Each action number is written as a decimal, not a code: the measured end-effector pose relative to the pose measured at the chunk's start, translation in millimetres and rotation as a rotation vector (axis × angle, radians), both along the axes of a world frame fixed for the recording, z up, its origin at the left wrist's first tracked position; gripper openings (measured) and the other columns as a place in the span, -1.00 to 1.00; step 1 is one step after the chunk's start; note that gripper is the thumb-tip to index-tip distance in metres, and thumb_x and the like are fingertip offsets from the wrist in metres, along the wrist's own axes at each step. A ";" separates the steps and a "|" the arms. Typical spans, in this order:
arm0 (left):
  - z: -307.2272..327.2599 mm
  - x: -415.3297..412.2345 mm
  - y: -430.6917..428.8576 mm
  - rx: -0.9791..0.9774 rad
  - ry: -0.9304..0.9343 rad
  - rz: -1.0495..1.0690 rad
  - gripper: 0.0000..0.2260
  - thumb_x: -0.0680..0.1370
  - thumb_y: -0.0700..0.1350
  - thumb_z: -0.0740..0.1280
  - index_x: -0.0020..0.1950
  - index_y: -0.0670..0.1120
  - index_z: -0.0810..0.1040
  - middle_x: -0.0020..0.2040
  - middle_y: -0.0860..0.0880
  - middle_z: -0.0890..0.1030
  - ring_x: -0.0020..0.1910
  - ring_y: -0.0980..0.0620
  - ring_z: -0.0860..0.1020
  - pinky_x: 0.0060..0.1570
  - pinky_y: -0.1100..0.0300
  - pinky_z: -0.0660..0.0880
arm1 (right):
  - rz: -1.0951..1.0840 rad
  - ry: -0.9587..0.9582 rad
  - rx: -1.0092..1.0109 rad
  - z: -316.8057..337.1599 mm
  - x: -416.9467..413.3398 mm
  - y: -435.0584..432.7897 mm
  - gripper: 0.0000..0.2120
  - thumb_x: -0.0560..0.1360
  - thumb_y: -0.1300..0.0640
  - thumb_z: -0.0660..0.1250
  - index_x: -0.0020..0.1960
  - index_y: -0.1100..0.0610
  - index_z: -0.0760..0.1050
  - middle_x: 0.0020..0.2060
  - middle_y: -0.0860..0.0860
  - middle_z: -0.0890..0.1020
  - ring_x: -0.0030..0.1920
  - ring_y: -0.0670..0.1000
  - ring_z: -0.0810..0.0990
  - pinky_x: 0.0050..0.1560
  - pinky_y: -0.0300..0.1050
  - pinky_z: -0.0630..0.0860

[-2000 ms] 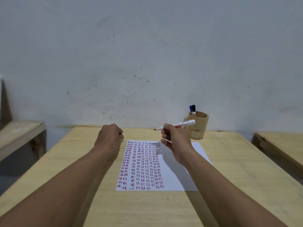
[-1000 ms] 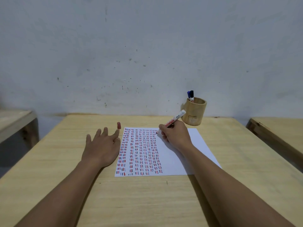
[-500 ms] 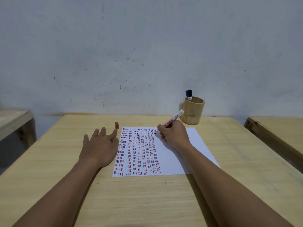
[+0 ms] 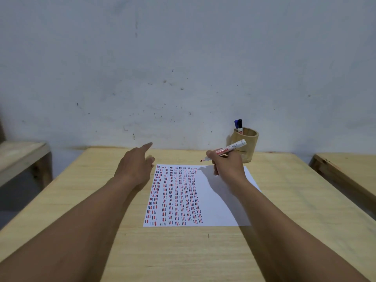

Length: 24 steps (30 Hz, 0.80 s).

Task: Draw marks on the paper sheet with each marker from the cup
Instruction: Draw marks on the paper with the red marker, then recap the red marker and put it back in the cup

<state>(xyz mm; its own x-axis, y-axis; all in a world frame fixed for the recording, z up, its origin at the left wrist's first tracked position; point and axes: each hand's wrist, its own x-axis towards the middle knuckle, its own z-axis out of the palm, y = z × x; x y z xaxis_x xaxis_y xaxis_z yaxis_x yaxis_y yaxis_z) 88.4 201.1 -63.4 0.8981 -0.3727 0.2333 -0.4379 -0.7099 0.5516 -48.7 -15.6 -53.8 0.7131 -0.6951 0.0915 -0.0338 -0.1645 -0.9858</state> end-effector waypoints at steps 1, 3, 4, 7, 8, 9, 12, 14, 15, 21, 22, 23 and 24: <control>-1.6 3.8 -2.0 0.017 -0.003 -0.012 -0.62 0.64 -0.06 0.28 0.47 0.02 0.46 0.31 -0.13 0.61 0.25 -0.13 0.58 0.25 0.01 0.49 | 0.020 -0.037 0.087 2.0 -1.7 0.6 -0.90 0.54 0.18 0.43 -0.13 0.18 0.58 -0.38 0.05 0.52 -0.48 -0.05 0.45 -0.50 -0.29 0.44; -5.8 8.6 -3.6 0.031 -0.025 -0.021 -0.75 0.62 -0.13 0.32 0.28 -0.06 0.64 0.18 -0.12 0.69 0.12 -0.09 0.65 0.14 0.09 0.51 | 0.050 -0.087 0.281 5.8 -4.0 2.2 -0.91 0.54 0.23 0.41 -0.13 0.21 0.57 -0.39 0.03 0.49 -0.47 -0.08 0.45 -0.47 -0.27 0.48; -7.3 8.6 -3.0 0.036 -0.044 -0.019 -0.79 0.61 -0.17 0.33 0.20 -0.10 0.68 0.12 -0.12 0.72 0.06 -0.08 0.66 0.08 0.11 0.52 | 0.060 -0.097 0.368 7.4 -4.7 3.1 -0.91 0.55 0.25 0.38 -0.14 0.23 0.56 -0.40 0.03 0.49 -0.46 -0.08 0.45 -0.47 -0.27 0.49; -4.6 2.9 0.7 -0.022 -0.070 0.000 -0.83 0.59 -0.27 0.34 0.07 -0.14 0.71 -0.07 -0.07 0.73 -0.18 0.06 0.64 -0.14 0.23 0.49 | 0.091 -0.124 0.527 11.8 -7.6 6.5 -0.91 0.55 0.28 0.32 -0.12 0.25 0.55 -0.39 0.05 0.53 -0.43 -0.06 0.46 -0.45 -0.28 0.51; -0.9 -1.4 0.9 -0.067 -0.066 0.010 -0.84 0.58 -0.27 0.33 0.02 -0.12 0.70 -0.11 -0.03 0.72 -0.23 0.13 0.60 -0.22 0.31 0.43 | 0.101 -0.133 0.547 12.3 -8.6 7.6 -0.92 0.54 0.29 0.31 -0.11 0.26 0.56 -0.37 0.05 0.54 -0.43 -0.06 0.47 -0.44 -0.28 0.52; 4.0 -6.4 -0.2 -0.121 -0.056 0.019 -0.86 0.59 -0.25 0.34 -0.03 -0.10 0.69 -0.13 0.01 0.70 -0.25 0.17 0.58 -0.27 0.36 0.38 | 0.113 -0.142 0.564 12.8 -9.3 8.9 -0.93 0.53 0.30 0.32 -0.09 0.27 0.57 -0.36 0.06 0.55 -0.43 -0.07 0.48 -0.43 -0.29 0.53; 23.1 -22.7 -10.5 -0.309 -0.001 -0.038 -0.89 0.57 -0.17 0.40 -0.11 -0.06 0.70 -0.18 0.07 0.71 -0.14 0.12 0.63 -0.16 0.26 0.45 | 0.151 -0.155 0.612 15.7 -12.5 15.2 -0.94 0.53 0.29 0.37 -0.06 0.28 0.60 -0.35 0.07 0.58 -0.44 -0.09 0.50 -0.43 -0.30 0.55; 35.9 -35.3 -20.2 -0.395 0.042 -0.105 -0.92 0.55 -0.13 0.43 -0.11 -0.05 0.72 -0.20 0.10 0.73 -0.17 0.15 0.63 -0.13 0.24 0.47 | 0.170 -0.169 0.632 19.8 -14.5 19.5 -0.92 0.53 0.27 0.40 -0.05 0.29 0.63 -0.36 0.06 0.59 -0.44 -0.10 0.52 -0.43 -0.31 0.56; 40.4 -41.6 -25.0 -0.436 0.074 -0.127 -0.92 0.55 -0.12 0.44 -0.12 -0.02 0.72 -0.20 0.11 0.74 -0.19 0.13 0.64 -0.14 0.24 0.49 | 0.175 -0.178 0.636 22.0 -15.6 21.5 -0.92 0.53 0.26 0.41 -0.05 0.30 0.64 -0.37 0.06 0.60 -0.44 -0.10 0.52 -0.42 -0.31 0.56; 59.1 -71.3 -47.0 -0.615 0.303 -0.206 -0.94 0.55 -0.09 0.44 -0.11 0.02 0.71 -0.11 -0.01 0.76 -0.14 0.02 0.68 0.03 0.02 0.58 | 0.180 -0.233 0.645 40.1 -29.2 24.1 -0.89 0.54 0.25 0.42 -0.05 0.31 0.65 -0.35 0.06 0.62 -0.40 -0.08 0.56 -0.39 -0.30 0.58; 62.2 -76.2 -49.2 -0.632 0.329 -0.215 -0.94 0.56 -0.10 0.44 -0.09 0.00 0.71 -0.08 -0.03 0.76 -0.14 0.03 0.67 0.02 0.02 0.58 | 0.181 -0.238 0.641 42.8 -32.3 23.6 -0.88 0.54 0.25 0.43 -0.04 0.31 0.66 -0.35 0.07 0.63 -0.40 -0.08 0.57 -0.38 -0.30 0.58; 65.2 -80.5 -51.0 -0.648 0.352 -0.223 -0.94 0.56 -0.11 0.43 -0.08 -0.02 0.70 -0.06 -0.06 0.76 -0.14 0.03 0.66 -0.01 0.04 0.58 | 0.180 -0.242 0.635 45.0 -35.2 23.0 -0.88 0.54 0.25 0.43 -0.03 0.32 0.66 -0.35 0.07 0.63 -0.40 -0.08 0.57 -0.38 -0.30 0.58; 67.6 -84.4 -52.8 -0.662 0.367 -0.228 -0.94 0.56 -0.12 0.43 -0.07 -0.04 0.70 -0.05 -0.08 0.75 -0.14 0.03 0.65 -0.04 0.07 0.57 | 0.181 -0.245 0.630 46.8 -38.1 22.4 -0.87 0.54 0.25 0.43 -0.01 0.33 0.65 -0.35 0.07 0.63 -0.40 -0.08 0.57 -0.38 -0.29 0.58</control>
